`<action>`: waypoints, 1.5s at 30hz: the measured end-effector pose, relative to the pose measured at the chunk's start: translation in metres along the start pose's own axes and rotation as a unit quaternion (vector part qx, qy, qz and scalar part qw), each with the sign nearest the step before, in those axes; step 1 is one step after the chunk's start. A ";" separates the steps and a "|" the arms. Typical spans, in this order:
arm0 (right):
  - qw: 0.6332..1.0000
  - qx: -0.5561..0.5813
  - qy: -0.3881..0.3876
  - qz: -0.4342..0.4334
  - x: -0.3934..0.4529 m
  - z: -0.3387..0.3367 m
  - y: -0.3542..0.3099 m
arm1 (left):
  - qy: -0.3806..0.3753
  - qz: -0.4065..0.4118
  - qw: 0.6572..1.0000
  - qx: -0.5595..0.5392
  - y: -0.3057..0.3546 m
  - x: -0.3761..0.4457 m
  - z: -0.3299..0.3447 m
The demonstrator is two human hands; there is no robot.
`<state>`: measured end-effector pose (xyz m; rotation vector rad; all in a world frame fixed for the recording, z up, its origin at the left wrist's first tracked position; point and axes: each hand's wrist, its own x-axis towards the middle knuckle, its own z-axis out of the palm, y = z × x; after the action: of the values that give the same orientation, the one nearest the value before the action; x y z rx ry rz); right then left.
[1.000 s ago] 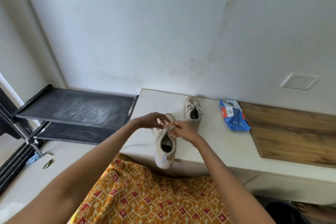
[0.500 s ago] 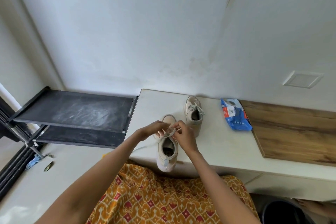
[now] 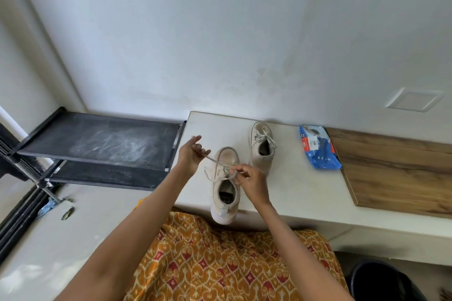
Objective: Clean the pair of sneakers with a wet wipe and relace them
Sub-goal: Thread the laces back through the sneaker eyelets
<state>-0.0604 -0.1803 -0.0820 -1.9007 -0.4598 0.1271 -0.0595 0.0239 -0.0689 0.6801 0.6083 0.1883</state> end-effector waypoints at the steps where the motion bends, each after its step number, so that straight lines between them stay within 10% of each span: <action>1: 0.999 0.027 0.008 0.021 -0.001 0.000 -0.001 | -0.016 0.010 0.999 0.041 0.002 -0.001 -0.002; 4: 0.988 0.122 0.046 0.080 -0.004 -0.002 -0.005 | -0.053 0.036 0.972 0.228 0.003 -0.002 -0.009; 9: 0.949 0.241 0.148 0.142 -0.012 -0.009 -0.004 | -0.136 0.045 0.825 0.546 -0.007 -0.005 -0.021; 16: 0.873 0.328 0.287 0.221 0.001 -0.034 -0.006 | -0.163 0.091 0.686 0.703 -0.017 -0.006 -0.005; 20: 0.888 0.243 0.214 0.326 0.014 -0.038 -0.001 | -0.154 0.136 0.547 0.811 -0.015 -0.004 -0.001; 24: 0.943 0.046 0.089 0.317 0.011 -0.039 0.002 | -0.132 0.243 0.492 0.826 -0.013 -0.008 0.003; 27: 0.966 -0.100 0.048 0.233 0.007 -0.038 0.002 | -0.188 0.287 0.475 0.810 -0.011 -0.006 0.010; 31: 0.987 -0.126 0.009 0.104 0.009 -0.032 -0.002 | -0.347 0.150 0.487 0.788 -0.007 -0.001 0.024; 38: 0.967 -0.202 -0.152 0.014 0.010 -0.028 -0.012 | -0.353 0.139 0.484 0.788 -0.007 0.005 0.033; 45: 0.948 -0.301 -0.104 0.009 0.009 -0.021 -0.017 | -0.373 0.003 0.618 0.692 0.002 0.001 0.021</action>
<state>-0.0505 -0.1900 -0.0574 -2.5053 -0.6796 0.2194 -0.0464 0.0153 -0.0553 2.1317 -0.2233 -0.6644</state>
